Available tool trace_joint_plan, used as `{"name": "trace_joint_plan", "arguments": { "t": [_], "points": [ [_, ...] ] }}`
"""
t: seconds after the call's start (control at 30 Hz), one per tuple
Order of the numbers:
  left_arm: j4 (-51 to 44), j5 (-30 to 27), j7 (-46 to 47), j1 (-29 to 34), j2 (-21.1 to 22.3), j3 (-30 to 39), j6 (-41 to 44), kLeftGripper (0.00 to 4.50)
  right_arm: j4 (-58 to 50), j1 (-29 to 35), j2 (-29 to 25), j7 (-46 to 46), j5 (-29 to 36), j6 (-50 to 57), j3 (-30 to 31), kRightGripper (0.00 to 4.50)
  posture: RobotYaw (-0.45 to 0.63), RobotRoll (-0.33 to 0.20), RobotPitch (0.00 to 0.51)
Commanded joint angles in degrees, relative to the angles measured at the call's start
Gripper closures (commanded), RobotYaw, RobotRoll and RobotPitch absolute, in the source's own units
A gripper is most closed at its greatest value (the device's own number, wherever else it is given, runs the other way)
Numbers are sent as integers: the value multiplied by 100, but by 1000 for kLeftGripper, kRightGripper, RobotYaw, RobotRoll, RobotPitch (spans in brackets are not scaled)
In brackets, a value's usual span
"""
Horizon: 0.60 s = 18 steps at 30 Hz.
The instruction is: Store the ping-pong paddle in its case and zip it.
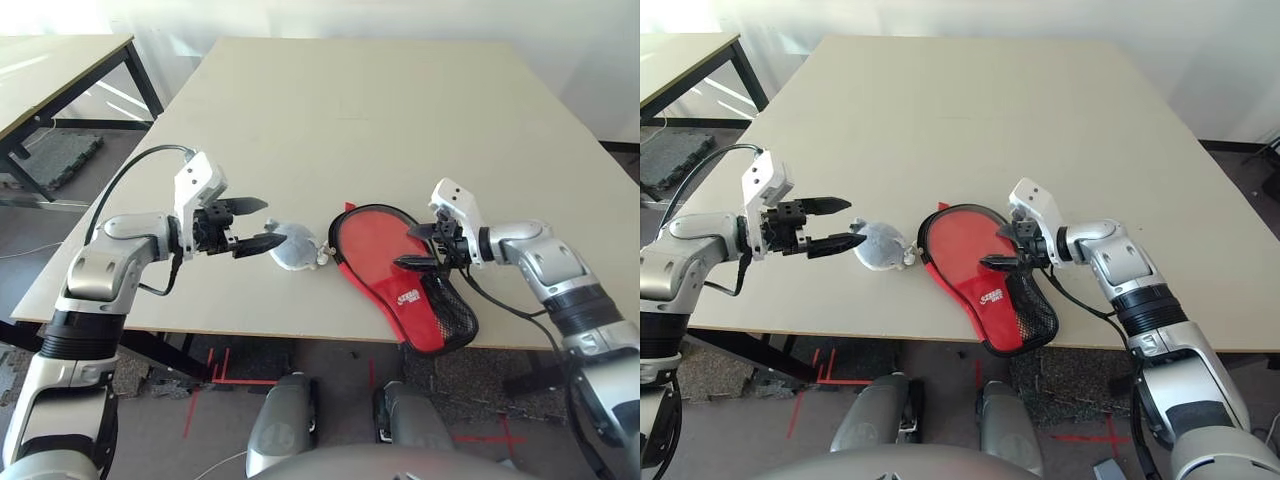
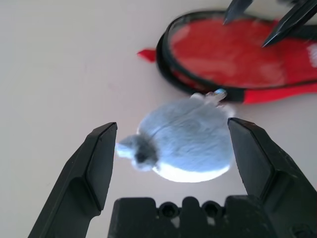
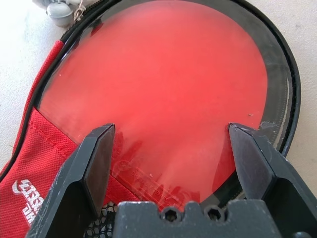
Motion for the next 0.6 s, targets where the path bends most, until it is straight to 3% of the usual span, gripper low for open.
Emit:
{"name": "trace_joint_plan", "arguments": {
  "t": [0.03,0.17,0.27,0.5,0.6],
  "points": [
    [321,454,58,-135,-63,-439,-249,0,-27,179,55,-10,-47,149,74,15,202,0,48],
    [606,749,-75,-196,-73,-775,-511,0,-137,218,68,-19,-11,220,28,15,192,0,52],
    [710,856,-332,-235,-47,-1026,-539,937,-204,239,75,-34,11,269,-11,0,191,0,54],
    [1089,1110,-290,-463,-292,-1221,-621,3652,-315,300,109,-61,22,346,-55,0,187,0,58],
    [1531,1348,-45,-745,-512,-1241,-837,4476,-336,312,140,-90,23,365,-67,0,180,0,63]
  ]
}}
